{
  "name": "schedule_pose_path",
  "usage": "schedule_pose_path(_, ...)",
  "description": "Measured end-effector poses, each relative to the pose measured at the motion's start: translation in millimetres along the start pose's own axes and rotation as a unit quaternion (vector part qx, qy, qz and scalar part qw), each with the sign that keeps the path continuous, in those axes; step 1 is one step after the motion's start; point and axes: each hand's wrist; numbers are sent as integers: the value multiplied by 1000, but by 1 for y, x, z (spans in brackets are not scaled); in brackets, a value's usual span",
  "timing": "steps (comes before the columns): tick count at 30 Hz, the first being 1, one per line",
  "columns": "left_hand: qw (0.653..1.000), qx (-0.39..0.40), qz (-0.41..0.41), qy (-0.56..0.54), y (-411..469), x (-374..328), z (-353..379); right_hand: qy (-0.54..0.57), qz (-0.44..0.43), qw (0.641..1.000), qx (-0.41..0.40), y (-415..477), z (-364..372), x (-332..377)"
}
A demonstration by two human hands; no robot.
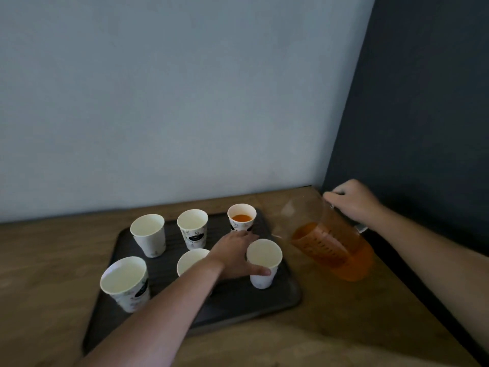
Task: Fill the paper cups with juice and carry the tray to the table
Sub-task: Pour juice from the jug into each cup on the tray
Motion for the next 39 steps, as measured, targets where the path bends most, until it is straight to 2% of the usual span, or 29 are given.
schedule_pose_path(16, 999, -35, 6, -6, 1, 9, 12, -62, -45, 997, 21, -8, 2, 10)
schedule_pose_path(25, 999, -34, 7, -7, 2, 14, 13, -81, -39, 995, 48, -6, 3, 14)
schedule_pose_path(39, 999, -41, 11, -5, -1, 11, 14, -101, -63, 992, 35, -4, -4, 12)
Point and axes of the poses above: each hand's wrist, its own y-axis towards the middle knuckle, its own z-axis out of the palm, x = y × z, and after that the axes turned 11 degrees about -y, right-handed
